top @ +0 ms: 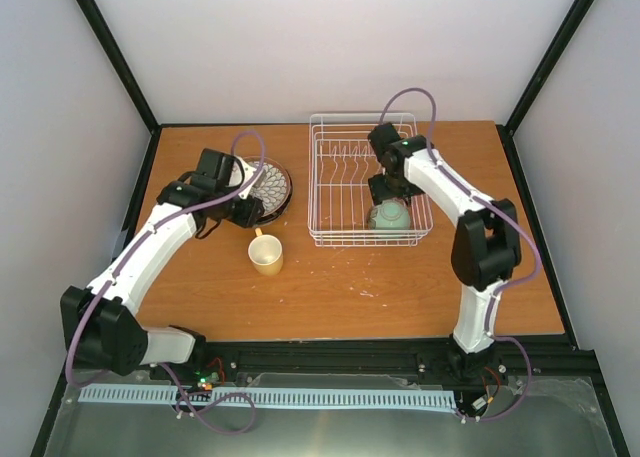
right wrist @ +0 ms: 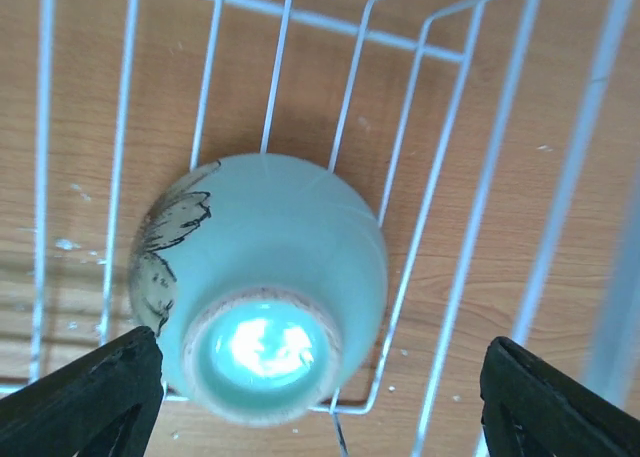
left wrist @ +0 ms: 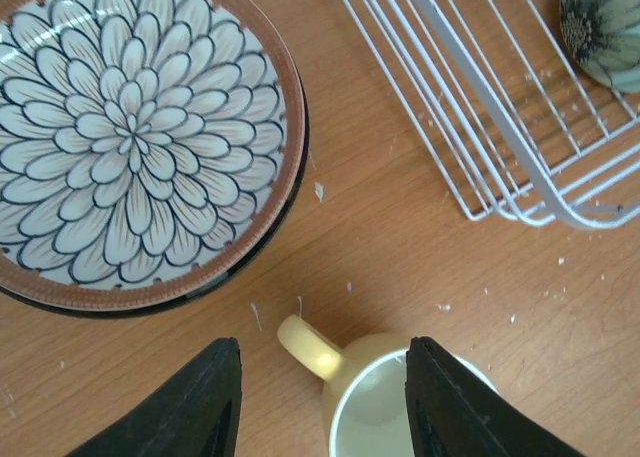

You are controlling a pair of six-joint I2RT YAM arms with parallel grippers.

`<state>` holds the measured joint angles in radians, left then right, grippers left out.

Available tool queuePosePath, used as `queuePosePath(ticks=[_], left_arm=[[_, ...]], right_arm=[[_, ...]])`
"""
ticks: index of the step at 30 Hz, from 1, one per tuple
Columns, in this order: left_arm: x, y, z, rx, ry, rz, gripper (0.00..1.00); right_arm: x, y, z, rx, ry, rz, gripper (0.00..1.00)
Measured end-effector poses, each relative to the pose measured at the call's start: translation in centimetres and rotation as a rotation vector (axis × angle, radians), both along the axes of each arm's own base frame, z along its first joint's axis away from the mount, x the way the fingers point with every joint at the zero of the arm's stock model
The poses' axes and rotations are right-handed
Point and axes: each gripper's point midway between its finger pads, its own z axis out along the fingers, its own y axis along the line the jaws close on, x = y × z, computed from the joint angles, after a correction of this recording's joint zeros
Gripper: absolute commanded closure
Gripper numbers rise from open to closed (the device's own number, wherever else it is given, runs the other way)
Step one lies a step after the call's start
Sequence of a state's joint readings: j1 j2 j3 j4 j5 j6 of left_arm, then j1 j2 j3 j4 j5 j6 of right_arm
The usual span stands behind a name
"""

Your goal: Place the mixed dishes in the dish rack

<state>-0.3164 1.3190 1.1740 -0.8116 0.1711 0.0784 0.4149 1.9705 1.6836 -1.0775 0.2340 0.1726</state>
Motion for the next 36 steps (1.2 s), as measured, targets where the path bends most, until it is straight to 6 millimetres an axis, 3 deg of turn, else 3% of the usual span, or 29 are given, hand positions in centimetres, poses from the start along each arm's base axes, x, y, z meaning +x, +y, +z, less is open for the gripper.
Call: queuePosePath(ticks=[7,11,16,24,29,34,36], left_arm=[[-2.5,-0.7,-2.5,0.076,0.057,-0.065,0.57],[-3.2,-0.4,-5.1,0.150,0.129,-0.070,0.61],[-3.0,0.5,-7.5,0.237,0.191,-0.048,0.61],[-3.3,1.6,-9.0,0.309,0.250,-0.030,0.67],[-3.6,1.4,-9.8,0.312,0.289,-0.040,0.78],[-4.1,0.7,-10.7,0.308,0.329,-0.071,0.98],[-4.1,0.3,-10.8,0.310,0.332,-0.085,0.99]], right_arm=[[0.0,-0.3,9.4,0.092,-0.247,-0.005,0.15],[-0.5,-0.5,12.3,0.126,-0.327,-0.006,0.15],[-1.2,-0.9,12.1,0.124,-0.322,-0.006,0.15],[-1.5,-1.0,11.5,0.117,-0.306,-0.005,0.15],[-1.5,-0.9,11.5,0.121,-0.304,-0.003,0.15],[-1.6,-0.7,11.5,0.130,-0.300,0.005,0.15],[-1.6,-0.6,11.5,0.134,-0.299,0.009,0.15]])
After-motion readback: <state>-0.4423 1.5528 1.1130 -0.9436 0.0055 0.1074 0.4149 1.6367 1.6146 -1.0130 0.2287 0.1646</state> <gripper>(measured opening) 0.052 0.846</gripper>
